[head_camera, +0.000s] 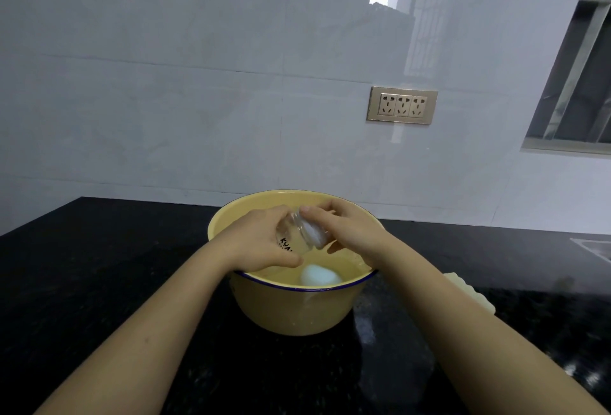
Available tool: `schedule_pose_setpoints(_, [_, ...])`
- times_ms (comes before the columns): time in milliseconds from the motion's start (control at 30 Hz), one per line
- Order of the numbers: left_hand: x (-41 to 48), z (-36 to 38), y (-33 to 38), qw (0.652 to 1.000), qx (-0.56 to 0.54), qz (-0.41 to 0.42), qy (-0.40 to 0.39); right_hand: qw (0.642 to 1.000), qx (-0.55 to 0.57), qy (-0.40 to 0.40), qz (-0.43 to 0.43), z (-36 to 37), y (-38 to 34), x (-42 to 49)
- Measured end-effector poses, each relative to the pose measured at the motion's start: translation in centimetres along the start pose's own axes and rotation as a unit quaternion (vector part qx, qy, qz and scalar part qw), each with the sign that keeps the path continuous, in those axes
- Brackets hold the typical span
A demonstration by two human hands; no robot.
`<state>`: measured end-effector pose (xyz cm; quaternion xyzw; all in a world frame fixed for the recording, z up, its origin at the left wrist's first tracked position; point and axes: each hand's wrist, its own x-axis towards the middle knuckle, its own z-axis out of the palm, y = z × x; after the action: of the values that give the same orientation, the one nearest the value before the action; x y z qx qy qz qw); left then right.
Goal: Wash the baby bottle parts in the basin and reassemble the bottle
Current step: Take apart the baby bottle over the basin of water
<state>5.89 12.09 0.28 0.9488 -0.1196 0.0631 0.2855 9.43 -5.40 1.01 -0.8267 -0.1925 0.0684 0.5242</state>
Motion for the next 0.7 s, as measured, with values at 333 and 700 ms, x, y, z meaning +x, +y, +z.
schedule_pose_setpoints(333, [-0.1,0.1,0.4,1.0,-0.005,0.007,0.002,0.997,0.04,-0.059,-0.034,-0.5,0.8,0.5])
schedule_pose_setpoints(700, [0.0,0.0,0.2,0.999,0.007,-0.03,0.008,0.988,0.144,0.059,-0.026,-1.2,0.4,0.1])
